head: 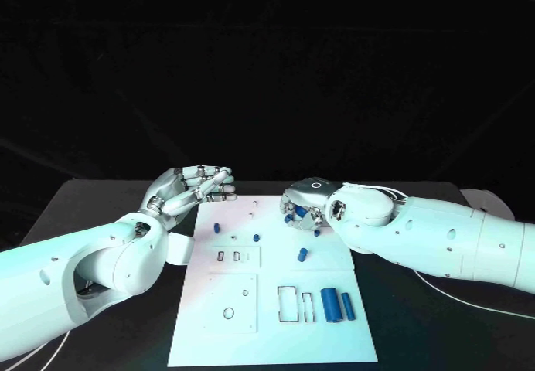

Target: Assemble the parts on the task board

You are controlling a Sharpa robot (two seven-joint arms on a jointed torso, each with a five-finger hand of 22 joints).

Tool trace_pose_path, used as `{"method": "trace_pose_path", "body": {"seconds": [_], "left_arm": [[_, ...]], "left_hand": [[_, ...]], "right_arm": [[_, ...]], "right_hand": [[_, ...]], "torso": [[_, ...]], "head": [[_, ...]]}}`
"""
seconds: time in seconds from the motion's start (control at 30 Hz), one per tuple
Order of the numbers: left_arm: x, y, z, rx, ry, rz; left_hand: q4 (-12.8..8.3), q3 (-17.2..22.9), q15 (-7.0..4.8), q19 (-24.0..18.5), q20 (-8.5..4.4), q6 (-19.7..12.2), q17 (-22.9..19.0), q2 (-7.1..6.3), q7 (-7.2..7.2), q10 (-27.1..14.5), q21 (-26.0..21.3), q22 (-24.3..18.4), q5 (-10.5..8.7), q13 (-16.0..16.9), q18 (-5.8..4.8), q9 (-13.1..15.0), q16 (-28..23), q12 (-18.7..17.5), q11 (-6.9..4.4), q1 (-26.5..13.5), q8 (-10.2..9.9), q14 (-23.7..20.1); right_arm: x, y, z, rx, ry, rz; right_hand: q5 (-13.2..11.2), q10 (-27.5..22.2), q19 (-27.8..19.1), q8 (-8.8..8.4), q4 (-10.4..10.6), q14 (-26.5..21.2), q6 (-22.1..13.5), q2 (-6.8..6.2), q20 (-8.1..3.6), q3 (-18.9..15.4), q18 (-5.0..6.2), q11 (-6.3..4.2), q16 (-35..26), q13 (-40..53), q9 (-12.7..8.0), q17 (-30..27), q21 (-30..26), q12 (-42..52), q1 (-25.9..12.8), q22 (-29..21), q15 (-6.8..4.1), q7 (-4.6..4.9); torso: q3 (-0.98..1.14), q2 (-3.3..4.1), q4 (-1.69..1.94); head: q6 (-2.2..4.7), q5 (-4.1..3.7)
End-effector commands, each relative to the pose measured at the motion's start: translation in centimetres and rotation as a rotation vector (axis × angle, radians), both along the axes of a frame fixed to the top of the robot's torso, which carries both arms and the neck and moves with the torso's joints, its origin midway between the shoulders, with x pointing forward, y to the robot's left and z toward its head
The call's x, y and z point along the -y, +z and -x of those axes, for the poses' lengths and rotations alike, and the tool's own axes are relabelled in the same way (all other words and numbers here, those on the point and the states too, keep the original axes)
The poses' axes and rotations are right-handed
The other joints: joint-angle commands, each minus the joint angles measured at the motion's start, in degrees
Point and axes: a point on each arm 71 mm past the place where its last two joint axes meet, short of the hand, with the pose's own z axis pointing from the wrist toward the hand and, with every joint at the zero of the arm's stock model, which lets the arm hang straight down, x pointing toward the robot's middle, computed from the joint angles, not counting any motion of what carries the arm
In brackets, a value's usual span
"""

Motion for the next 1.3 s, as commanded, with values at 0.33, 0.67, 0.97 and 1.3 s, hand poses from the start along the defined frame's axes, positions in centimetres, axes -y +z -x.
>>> {"method": "trace_pose_path", "body": {"seconds": [0.33, 0.67, 0.97, 1.3], "left_arm": [[0.1, 0.1, 0.0, -0.002, -0.019, 0.011], [0.1, 0.1, 0.0, -0.005, -0.019, 0.01], [0.0, 0.0, -0.1, -0.006, -0.017, 0.009], [0.0, 0.0, -0.2, -0.009, -0.014, 0.01]], "left_hand": [[0.3, -0.2, -0.11, 0.4, 0.0, 0.3, 0.1, -0.19, 0.61, 0.3, 0.1, -0.1, 0.29, -0.1, 0.87, 0.0, 0.1, -0.4, 0.13, -0.4, -0.1, 0.5], [0.4, -0.2, -0.11, 0.5, -0.01, 0.2, 0.1, -0.16, 0.64, 0.3, 0.1, -0.1, 0.29, -0.1, 0.87, 0.0, 0.0, -0.4, 0.14, -0.4, -0.1, 0.5], [0.4, -0.2, -0.11, 0.5, -0.01, 0.2, 0.1, -0.16, 0.64, 0.3, 0.1, -0.1, 0.29, -0.1, 0.87, 0.0, 0.0, -0.4, 0.14, -0.4, -0.1, 0.5], [0.4, -0.2, -0.08, 0.5, -0.01, 0.1, 0.1, -0.12, 0.72, 0.2, 0.1, -0.1, 0.28, -0.1, 0.86, -0.1, 0.0, -0.6, 0.2, -0.3, -0.2, 0.5]], "right_arm": [[-0.1, -0.2, 0.0, 0.003, 0.005, 0.024], [-0.1, 0.0, 0.0, 0.044, -0.009, 0.016], [-0.3, 0.7, 0.7, 0.103, 0.003, -0.035], [-0.9, 1.7, 0.5, 0.184, -0.012, -0.12]], "right_hand": [[1.0, 2.6, 1.3, 1.52, -0.1, 3.2, 2.2, 2.02, 0.07, 1.6, -1.59, -0.59, 1.6, 0.6, 1.1, 1.3, 3.7, 0.6, 1.3, 4.7, -0.13, -0.7], [-1.7, 4.9, 1.5, 3.31, -2.1, 3.3, 4.2, 3.81, -0.56, 3.6, -1.79, -1.52, 2.4, 1.1, 3.0, 1.9, 5.3, 0.6, 3.1, 6.8, -0.87, -1.59], [-1.8, 5.8, 1.6, 4.11, -3.6, 3.3, 4.6, 4.49, -0.8, 4.2, -1.93, -1.76, 2.7, 1.4, 4.0, 2.1, 6.0, 0.6, 3.9, 7.8, -1.08, -1.68], [-1.7, 5.5, 1.7, 4.11, -4.1, 3.3, 4.3, 4.34, -0.8, 4.3, -1.98, -1.63, 2.8, 1.4, 4.3, 2.2, 6.2, 0.2, 3.9, 8.2, -1.02, -1.52]], "torso": [[0.0, 0.22, 0.09], [-0.02, 0.36, 0.23], [-0.01, 0.42, 0.27], [0.05, 0.54, 0.45]], "head": [[-0.12, -0.12], [-0.09, -0.2], [0.19, -0.18], [0.93, -0.07]]}}
